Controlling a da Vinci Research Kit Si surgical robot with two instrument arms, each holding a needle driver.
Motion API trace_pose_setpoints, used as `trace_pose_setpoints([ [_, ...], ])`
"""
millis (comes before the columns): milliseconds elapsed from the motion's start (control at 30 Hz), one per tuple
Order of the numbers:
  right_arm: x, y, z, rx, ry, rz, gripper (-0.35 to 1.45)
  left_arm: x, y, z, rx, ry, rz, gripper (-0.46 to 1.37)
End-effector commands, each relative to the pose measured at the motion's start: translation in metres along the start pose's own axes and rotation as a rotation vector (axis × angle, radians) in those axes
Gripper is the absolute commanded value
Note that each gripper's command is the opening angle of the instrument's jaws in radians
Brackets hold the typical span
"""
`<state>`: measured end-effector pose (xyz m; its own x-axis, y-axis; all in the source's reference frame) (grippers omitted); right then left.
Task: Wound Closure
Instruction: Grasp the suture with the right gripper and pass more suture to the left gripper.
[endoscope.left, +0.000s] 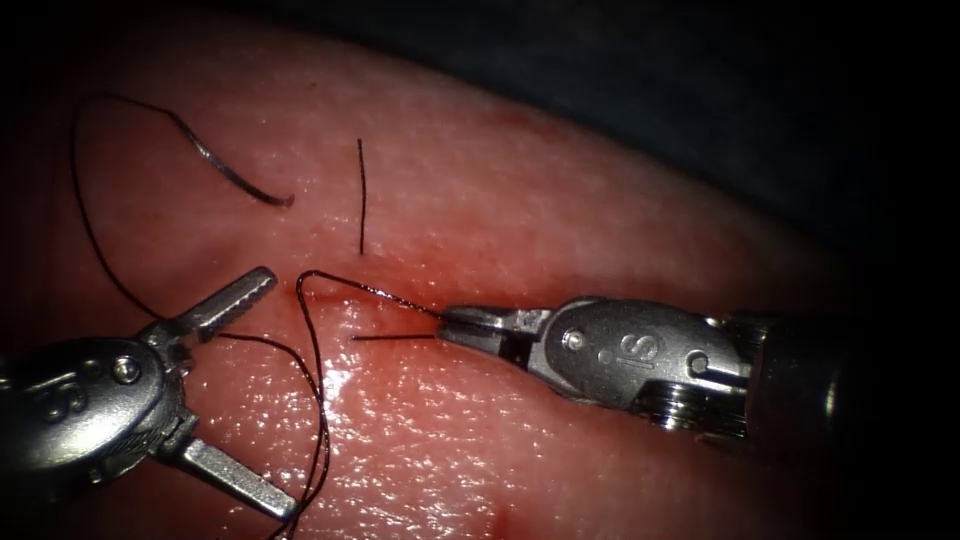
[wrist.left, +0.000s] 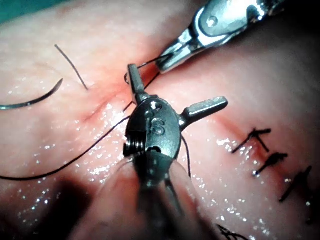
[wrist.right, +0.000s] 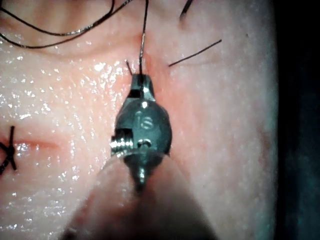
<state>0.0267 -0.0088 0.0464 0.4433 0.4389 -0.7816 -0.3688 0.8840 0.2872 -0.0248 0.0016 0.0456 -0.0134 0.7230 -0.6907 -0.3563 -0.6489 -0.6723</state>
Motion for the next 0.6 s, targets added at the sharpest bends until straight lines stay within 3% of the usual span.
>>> trace_pose_setpoints([
  [33,0.0,0.0,-0.0001,-0.001,0.0,-0.001,-0.35,-0.0001,-0.0002,0.0003,0.001,-0.002,-0.033,1.2],
  [200,0.0001,-0.0002,-0.0001,0.003,0.002,-0.001,-0.35,-0.0002,-0.0014,0.0013,0.017,0.046,-0.123,1.22],
  [267,0.0001,-0.0002,-0.0001,0.006,0.003,-0.001,-0.35,-0.0001,-0.0018,0.0017,0.022,0.081,-0.128,1.24],
  [433,0.0,-0.0002,-0.0003,0.008,0.004,-0.002,-0.35,-0.0005,-0.0025,0.0026,0.031,0.085,-0.138,1.24],
  [600,-0.0001,-0.0001,-0.0002,0.007,0.007,-0.002,-0.35,-0.002,-0.0028,0.0034,0.043,0.086,-0.126,1.08],
])
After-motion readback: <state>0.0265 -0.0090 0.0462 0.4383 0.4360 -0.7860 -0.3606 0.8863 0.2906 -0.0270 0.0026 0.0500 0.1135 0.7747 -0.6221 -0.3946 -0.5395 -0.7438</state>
